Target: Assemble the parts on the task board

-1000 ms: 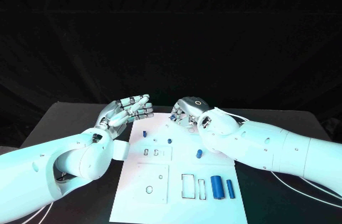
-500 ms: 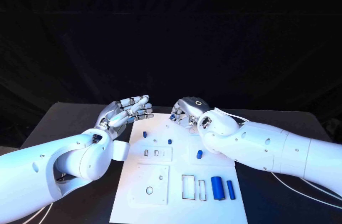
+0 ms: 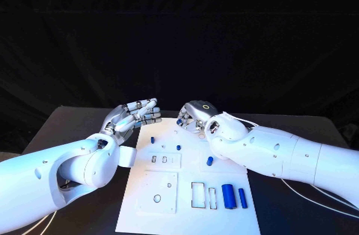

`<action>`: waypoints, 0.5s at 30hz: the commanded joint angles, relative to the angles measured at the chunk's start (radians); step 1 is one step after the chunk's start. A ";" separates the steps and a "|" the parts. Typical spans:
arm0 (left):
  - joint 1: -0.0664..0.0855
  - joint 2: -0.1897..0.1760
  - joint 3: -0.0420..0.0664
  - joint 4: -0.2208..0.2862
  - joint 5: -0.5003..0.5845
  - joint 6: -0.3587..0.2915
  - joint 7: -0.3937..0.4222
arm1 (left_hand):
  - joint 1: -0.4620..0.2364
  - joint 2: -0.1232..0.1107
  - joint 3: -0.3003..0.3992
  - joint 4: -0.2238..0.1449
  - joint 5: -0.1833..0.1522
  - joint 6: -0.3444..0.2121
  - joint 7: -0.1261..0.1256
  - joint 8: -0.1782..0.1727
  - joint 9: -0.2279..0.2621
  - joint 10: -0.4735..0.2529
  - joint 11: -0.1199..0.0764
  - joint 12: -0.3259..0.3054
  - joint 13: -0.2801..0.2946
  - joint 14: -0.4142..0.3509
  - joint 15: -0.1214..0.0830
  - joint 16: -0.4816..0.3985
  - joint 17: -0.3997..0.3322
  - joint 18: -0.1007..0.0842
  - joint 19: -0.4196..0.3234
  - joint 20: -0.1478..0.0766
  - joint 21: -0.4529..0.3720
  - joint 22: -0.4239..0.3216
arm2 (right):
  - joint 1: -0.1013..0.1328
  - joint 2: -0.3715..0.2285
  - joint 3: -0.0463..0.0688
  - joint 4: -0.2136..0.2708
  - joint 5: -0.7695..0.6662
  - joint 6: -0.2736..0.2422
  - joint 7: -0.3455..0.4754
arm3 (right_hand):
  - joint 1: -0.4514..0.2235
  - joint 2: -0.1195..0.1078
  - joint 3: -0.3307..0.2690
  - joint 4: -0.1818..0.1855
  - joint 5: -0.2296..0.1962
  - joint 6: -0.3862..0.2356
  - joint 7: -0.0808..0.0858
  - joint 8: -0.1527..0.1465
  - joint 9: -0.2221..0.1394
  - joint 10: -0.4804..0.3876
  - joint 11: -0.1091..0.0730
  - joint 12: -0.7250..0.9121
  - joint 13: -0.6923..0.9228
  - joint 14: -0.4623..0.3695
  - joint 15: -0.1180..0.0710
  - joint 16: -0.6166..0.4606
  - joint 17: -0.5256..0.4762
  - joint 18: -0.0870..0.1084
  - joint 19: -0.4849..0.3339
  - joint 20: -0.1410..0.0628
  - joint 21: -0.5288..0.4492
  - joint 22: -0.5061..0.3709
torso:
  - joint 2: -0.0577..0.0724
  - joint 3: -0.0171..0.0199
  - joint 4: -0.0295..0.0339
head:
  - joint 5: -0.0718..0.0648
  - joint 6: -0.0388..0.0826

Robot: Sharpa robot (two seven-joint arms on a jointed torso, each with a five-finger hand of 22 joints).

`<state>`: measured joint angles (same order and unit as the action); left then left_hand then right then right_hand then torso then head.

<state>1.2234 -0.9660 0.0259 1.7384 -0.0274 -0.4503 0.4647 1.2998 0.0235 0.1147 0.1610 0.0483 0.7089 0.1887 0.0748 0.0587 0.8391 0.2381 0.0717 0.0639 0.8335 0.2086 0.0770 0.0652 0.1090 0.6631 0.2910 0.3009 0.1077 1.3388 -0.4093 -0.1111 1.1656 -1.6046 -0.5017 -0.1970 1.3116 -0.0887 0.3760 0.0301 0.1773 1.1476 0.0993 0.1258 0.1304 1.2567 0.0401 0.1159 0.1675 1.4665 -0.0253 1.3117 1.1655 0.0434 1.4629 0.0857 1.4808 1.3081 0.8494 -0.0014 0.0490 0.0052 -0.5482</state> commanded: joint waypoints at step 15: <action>0.007 0.001 0.001 0.004 0.000 0.010 0.007 | 0.008 0.002 0.000 -0.006 0.003 -0.005 0.099 -0.004 -0.001 -0.005 0.004 -0.005 0.000 -0.006 0.000 -0.003 0.000 0.001 -0.008 0.000 -0.004 -0.002 | -0.002 0.014 0.000 -0.027 0.000 0.059 0.003 | 0.003 0.009 -0.001 0.006 0.009 0.004 0.000 0.007 0.040 0.000 0.003 -0.004 0.002 0.038 -0.006 0.006 0.000 -0.012 0.020 -0.007 0.005 0.122 | 0.001 0.0011 -0.0010 | 0.003 -0.005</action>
<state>1.2282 -0.9662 0.0259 1.7395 -0.0273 -0.4504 0.4646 1.2998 0.0235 0.1147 0.1610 0.0483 0.7089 0.1887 0.0748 0.0587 0.8391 0.2381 0.0717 0.0638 0.8334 0.2086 0.0771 0.0652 0.1090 0.6631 0.2910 0.3009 0.1069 1.3381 -0.3956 -0.1106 1.1430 -1.6031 -0.4770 -0.1958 1.3096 -0.0907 0.3750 0.0291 0.1804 1.1472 0.0994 0.1297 0.1306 1.2567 0.0401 0.1159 0.1679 1.4665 -0.0253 1.3117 1.1653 0.0439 1.4629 0.0857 1.4808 1.3078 0.8501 -0.0003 0.0479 0.0075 -0.5526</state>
